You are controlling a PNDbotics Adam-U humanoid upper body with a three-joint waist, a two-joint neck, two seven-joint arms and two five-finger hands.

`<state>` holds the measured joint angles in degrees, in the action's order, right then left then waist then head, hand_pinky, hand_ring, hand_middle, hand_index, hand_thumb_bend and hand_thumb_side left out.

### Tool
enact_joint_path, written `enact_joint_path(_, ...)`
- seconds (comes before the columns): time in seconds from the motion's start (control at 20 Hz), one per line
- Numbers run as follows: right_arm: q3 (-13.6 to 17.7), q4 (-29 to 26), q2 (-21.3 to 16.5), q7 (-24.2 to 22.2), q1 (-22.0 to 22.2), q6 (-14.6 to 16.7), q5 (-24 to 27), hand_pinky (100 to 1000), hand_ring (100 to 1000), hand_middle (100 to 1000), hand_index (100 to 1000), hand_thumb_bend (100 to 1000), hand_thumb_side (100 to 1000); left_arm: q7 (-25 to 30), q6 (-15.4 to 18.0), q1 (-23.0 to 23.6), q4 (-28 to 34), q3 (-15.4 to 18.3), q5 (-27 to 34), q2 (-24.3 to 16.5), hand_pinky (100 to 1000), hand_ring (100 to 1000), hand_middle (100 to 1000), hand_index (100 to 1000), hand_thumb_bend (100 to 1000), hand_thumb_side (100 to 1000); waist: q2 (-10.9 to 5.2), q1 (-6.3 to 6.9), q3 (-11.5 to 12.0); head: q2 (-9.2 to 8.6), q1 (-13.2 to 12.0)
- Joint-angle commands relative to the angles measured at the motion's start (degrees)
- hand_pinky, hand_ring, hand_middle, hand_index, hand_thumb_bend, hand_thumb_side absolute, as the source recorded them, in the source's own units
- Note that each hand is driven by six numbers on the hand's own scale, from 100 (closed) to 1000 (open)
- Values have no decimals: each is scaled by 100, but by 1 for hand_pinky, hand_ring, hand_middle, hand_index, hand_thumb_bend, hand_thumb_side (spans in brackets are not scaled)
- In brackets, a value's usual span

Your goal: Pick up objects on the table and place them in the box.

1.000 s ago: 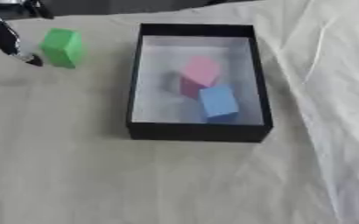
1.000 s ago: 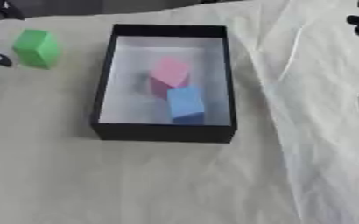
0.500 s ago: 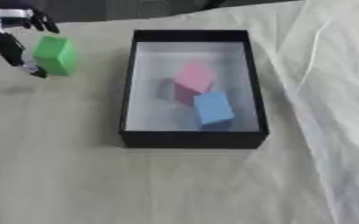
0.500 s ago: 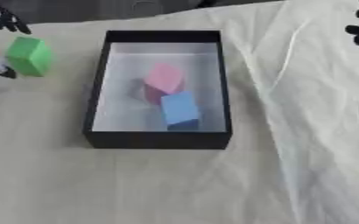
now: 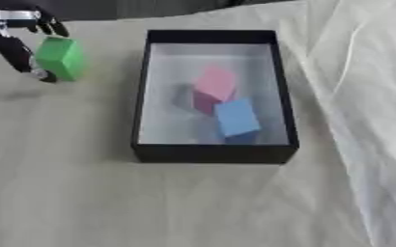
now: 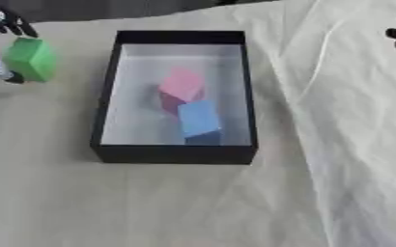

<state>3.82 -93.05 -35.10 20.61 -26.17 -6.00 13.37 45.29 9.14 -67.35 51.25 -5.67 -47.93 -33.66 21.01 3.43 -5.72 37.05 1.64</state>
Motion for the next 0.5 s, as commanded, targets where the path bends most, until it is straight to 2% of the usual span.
enact_joint_path(0.05, 23, -60, -180, -31, -67, 19, -42, 926, 817, 861, 879, 100, 955, -47, -32, -122, 35, 78, -34, -122, 899, 873, 820, 852, 512, 100, 12, 27, -16, -97, -62)
enact_joint_path(0.5, 18, -41, -151, -50, -53, 16, -80, 926, 817, 862, 879, 100, 961, -94, -125, -134, 4, 108, -6, -93, 879, 846, 788, 834, 456, 100, 103, 0, 6, -142, -128)
